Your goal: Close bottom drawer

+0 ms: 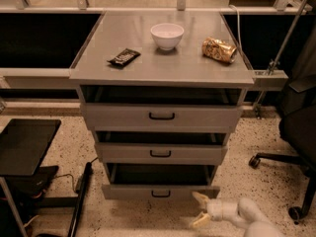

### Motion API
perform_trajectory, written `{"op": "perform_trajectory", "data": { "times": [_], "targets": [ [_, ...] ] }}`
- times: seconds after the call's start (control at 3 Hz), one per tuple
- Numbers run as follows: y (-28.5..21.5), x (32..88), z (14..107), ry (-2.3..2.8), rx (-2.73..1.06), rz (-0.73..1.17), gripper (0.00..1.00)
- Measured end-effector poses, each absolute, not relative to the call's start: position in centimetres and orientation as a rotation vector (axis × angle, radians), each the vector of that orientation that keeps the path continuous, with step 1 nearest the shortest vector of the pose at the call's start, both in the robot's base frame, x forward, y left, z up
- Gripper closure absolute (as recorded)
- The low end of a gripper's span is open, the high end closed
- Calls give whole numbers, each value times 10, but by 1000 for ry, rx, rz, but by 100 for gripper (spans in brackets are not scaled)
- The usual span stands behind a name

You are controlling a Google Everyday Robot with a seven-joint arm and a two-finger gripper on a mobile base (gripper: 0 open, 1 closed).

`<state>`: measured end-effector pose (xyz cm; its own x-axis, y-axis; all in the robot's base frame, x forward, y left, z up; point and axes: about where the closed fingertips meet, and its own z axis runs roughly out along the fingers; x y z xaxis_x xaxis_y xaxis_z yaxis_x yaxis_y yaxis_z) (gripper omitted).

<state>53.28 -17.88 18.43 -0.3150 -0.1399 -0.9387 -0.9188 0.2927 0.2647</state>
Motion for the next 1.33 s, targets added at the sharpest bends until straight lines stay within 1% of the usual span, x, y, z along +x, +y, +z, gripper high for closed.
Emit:
{"op": "perform_trajectory", "data": {
  "times": [0.33,0.67,1.0,1.33],
  "targets": [
    [-200,587,236,1666,-1011,897,0],
    [-188,622,247,1753,-1026,788,0],
    [-172,646,232,1830,-1060,756,0],
    [-168,647,232,1831,-1063,760,0]
  ]
}}
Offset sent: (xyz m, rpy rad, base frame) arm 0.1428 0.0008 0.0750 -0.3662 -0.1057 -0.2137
